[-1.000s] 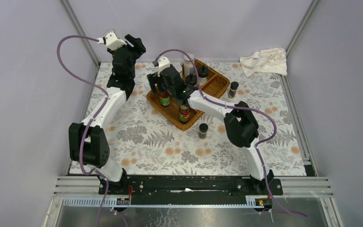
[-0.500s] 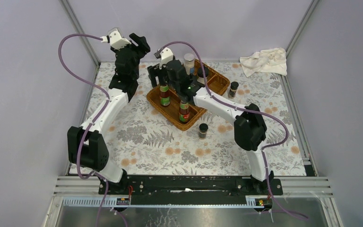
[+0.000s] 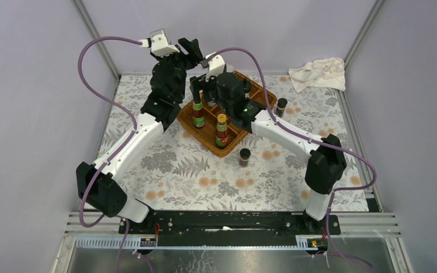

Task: Organize the condiment bottles
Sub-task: Place the bottle in the storage box, then pick up the bottle from the center of the board.

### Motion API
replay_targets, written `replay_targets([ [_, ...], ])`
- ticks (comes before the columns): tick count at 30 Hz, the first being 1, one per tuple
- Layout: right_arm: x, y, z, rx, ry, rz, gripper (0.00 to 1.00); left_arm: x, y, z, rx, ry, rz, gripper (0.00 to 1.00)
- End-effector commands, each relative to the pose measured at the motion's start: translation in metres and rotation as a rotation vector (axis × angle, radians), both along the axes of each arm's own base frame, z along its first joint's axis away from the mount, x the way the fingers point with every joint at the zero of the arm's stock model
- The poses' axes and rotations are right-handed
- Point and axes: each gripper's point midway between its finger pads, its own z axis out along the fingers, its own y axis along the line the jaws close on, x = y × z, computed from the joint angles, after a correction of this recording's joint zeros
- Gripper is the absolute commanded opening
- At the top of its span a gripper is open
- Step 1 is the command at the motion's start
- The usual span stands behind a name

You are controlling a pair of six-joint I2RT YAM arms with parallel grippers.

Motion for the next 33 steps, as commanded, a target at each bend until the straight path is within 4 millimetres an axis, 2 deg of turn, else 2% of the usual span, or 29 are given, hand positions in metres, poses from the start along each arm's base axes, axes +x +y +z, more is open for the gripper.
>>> replay_targets([
  [1,-0.009,-0.036,0.051,0.070,-0.096,-0.097,0.86,-0.027,-0.021,0.044,0.052,-0.067,0.003,0.75],
  [5,-0.016,-0.065,0.052,0.044,-0.116,-0.178,0.86,-0.046,-0.050,0.053,0.087,-0.071,-0.058,0.75],
  [9,-0.022,-0.100,0.044,0.014,-0.120,-0.292,0.87,-0.066,-0.069,0.054,0.123,-0.071,-0.094,0.75],
  [20,-0.044,-0.176,0.006,-0.015,-0.080,-0.503,0.88,-0.092,-0.075,0.038,0.165,-0.044,-0.108,0.75],
  [23,-0.046,-0.197,-0.007,0.005,-0.053,-0.554,0.88,-0.096,-0.077,0.028,0.170,-0.029,-0.117,0.75],
  [27,-0.041,-0.236,-0.016,0.023,-0.029,-0.649,0.88,-0.101,-0.087,0.007,0.185,0.005,-0.149,0.75],
  [33,-0.026,-0.295,-0.038,0.005,0.029,-0.808,0.89,-0.113,-0.118,-0.043,0.240,0.090,-0.238,0.75],
])
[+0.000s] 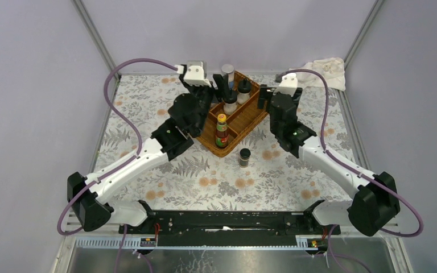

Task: Organize the condiment bottles
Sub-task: Pick up the bottle from the center of the board.

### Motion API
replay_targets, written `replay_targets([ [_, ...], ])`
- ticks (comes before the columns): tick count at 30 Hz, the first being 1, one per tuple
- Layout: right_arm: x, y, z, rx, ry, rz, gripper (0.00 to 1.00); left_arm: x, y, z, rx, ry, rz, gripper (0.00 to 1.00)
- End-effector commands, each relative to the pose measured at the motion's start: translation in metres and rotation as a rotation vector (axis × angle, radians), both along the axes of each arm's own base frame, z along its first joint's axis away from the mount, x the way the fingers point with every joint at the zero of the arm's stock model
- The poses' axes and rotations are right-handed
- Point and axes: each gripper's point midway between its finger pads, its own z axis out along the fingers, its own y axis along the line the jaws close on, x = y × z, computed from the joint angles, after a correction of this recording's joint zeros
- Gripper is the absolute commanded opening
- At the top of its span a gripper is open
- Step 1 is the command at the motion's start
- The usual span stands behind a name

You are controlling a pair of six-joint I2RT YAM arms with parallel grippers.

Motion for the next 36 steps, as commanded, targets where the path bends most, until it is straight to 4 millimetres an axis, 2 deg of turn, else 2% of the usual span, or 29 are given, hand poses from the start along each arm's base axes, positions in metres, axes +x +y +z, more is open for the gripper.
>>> replay_targets([
  [1,0.006,-0.043,-0.005,0.045,0.007,-0.144,0.89,-0.012,-0.019,-0.036,0.049,0.072,-0.042,0.75],
  [5,0.015,-0.069,-0.022,0.064,0.045,-0.216,0.89,-0.026,-0.041,-0.065,0.109,0.137,-0.091,0.76],
  [9,0.023,-0.086,-0.040,0.093,0.079,-0.266,0.89,-0.044,-0.058,-0.092,0.168,0.194,-0.139,0.78],
  [15,0.032,-0.109,-0.059,0.129,0.110,-0.328,0.89,-0.075,-0.077,-0.147,0.253,0.335,-0.223,0.81],
  [19,0.036,-0.112,-0.063,0.145,0.115,-0.329,0.89,-0.096,-0.085,-0.176,0.316,0.412,-0.261,0.86],
  [23,0.039,-0.112,-0.066,0.150,0.121,-0.323,0.89,-0.111,-0.089,-0.196,0.351,0.481,-0.305,0.91],
  [30,0.042,-0.111,-0.072,0.154,0.124,-0.323,0.89,-0.121,-0.091,-0.219,0.389,0.552,-0.345,0.94],
  [36,0.043,-0.111,-0.079,0.148,0.131,-0.324,0.89,-0.129,-0.097,-0.249,0.429,0.614,-0.386,0.99],
])
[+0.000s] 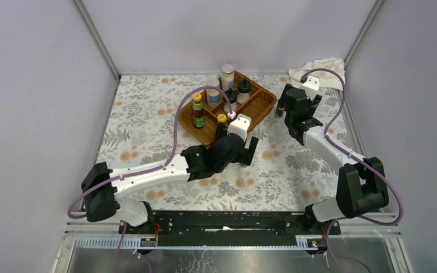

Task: Organize the condiment bottles
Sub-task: Pick up the bottle from the center of the board.

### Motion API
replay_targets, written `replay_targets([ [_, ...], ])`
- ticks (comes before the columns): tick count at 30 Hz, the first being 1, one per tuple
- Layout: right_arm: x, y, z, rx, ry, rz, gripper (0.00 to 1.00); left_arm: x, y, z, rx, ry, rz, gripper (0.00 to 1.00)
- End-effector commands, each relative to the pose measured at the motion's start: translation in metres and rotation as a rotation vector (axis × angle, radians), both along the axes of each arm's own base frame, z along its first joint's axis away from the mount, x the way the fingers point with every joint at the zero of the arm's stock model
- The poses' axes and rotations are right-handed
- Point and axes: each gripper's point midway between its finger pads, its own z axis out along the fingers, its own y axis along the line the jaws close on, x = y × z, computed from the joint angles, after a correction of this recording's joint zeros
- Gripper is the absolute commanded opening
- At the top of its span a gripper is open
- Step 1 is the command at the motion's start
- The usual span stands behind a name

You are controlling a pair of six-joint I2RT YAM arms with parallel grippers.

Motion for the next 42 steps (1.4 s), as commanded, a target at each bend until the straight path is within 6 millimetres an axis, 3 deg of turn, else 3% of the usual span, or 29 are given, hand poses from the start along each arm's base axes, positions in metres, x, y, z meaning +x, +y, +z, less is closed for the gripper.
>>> replay_targets([
  [1,0.007,0.000,0.003,0.024,-0.040,-0.011,0.89,-0.014,-0.004,-0.036,0.049,0.090,-0.048,0.99],
  [6,0.009,0.002,0.003,0.036,-0.047,-0.011,0.89,-0.024,-0.012,-0.048,0.014,0.145,-0.085,0.99],
  [11,0.008,0.010,0.022,0.066,-0.071,0.036,0.89,-0.029,-0.011,-0.061,0.010,0.174,-0.092,0.99],
  [17,0.002,0.000,0.044,0.026,-0.092,0.009,0.90,-0.034,-0.010,-0.072,0.057,0.187,-0.093,0.99],
  [27,0.004,0.003,0.032,0.044,-0.080,0.009,0.90,-0.038,-0.001,-0.077,0.053,0.193,-0.059,0.99],
  [36,0.009,0.005,0.025,0.041,-0.076,0.012,0.90,-0.029,-0.010,-0.103,0.083,0.152,-0.071,0.99],
  [42,0.015,0.007,0.021,0.041,-0.074,0.019,0.90,-0.016,-0.021,-0.109,0.055,0.084,-0.060,0.98],
])
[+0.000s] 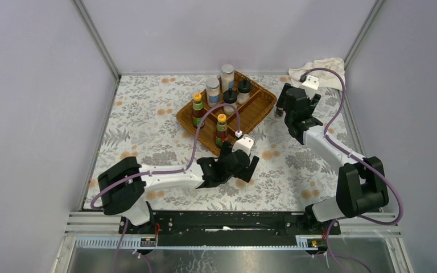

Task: Organize the condiment bottles
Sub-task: Pick up the bottle from the center of the board.

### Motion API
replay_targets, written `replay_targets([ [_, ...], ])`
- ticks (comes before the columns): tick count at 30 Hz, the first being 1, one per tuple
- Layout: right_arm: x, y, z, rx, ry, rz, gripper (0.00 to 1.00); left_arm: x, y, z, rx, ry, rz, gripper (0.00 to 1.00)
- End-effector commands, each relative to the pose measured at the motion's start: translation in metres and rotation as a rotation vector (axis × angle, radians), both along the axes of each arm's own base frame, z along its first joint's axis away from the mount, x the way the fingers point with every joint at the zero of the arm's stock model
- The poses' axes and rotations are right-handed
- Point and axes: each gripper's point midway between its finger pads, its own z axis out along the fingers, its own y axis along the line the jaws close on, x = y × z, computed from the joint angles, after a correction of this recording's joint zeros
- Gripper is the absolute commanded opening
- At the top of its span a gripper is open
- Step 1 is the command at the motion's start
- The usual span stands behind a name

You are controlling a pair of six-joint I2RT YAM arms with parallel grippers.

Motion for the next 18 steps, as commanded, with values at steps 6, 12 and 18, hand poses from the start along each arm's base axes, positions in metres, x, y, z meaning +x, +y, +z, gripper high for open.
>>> replay_targets([
  [6,0.018,0.004,0.018,0.021,-0.066,-0.002,0.90,0.022,-0.022,0.009,-0.106,-0.147,0.012,0.98],
  [12,0.020,0.005,0.016,0.024,-0.067,0.000,0.90,0.025,-0.022,0.015,-0.141,-0.182,0.021,0.97],
  [18,0.020,0.004,0.014,0.025,-0.066,-0.002,0.90,0.027,-0.021,0.011,-0.145,-0.194,0.032,0.96],
])
